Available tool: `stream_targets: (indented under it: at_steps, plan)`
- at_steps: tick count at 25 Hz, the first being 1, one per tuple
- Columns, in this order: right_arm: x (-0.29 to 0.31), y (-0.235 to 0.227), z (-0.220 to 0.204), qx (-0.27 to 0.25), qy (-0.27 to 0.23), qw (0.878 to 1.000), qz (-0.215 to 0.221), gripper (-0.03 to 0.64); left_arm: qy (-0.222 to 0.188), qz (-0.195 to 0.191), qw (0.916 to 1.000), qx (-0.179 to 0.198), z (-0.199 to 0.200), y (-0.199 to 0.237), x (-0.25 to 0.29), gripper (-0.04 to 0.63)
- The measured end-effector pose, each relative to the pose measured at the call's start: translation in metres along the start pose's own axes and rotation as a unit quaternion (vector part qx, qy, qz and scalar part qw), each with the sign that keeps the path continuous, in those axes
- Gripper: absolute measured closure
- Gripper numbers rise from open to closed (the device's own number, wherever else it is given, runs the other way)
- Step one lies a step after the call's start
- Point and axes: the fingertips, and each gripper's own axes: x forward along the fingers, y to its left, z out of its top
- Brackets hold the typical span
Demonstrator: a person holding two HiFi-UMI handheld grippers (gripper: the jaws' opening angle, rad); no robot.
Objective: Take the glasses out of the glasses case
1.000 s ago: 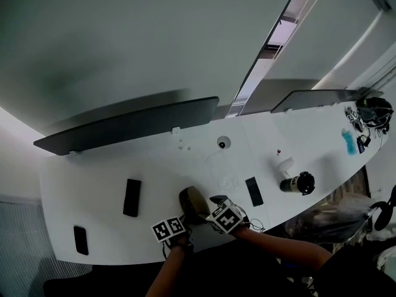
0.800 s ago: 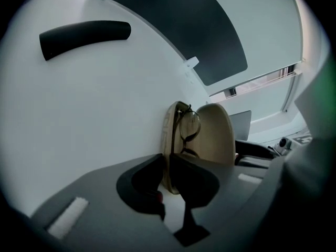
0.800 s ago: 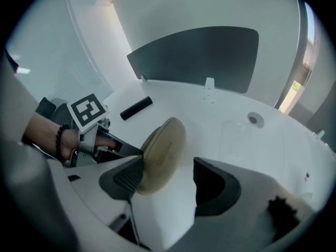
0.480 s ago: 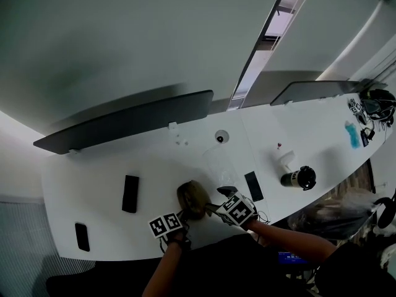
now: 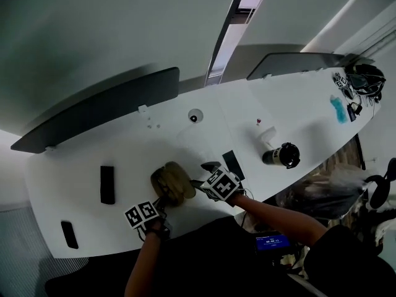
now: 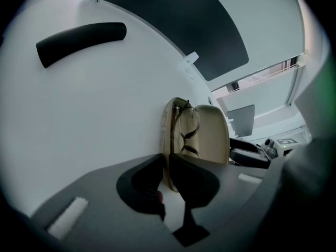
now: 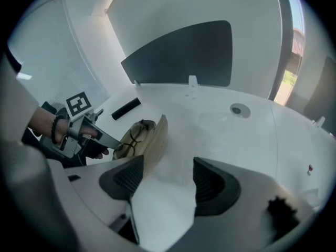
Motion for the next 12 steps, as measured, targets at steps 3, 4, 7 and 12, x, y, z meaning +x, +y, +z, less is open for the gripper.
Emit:
stream_targets:
  at_steps: [3,4,7,12]
  plan:
    - [0.004,-0.01,-0.009,0.004,0.009,1.0,-0.009,0.301,0.003,0.004,1.0,0.003,-0.003,0.001,0.0,0.548]
    - [0.005,-0.013,-0.012,0.004,0.012,1.0,-0.013,0.301,0.003,0.004,1.0,0.003,-0.003,0.001,0.001,0.548]
    - [0.011,-0.023,-0.019,0.004,0.019,1.0,-0.023,0.304,0.003,0.005,1.0,0.003,-0.003,0.0,0.002,0.548]
    - [0.027,-0.024,-0.029,-0.042,0.052,0.997,-0.028,0.304,0.0,0.005,1.0,0.002,-0.003,0.002,0.002,0.548]
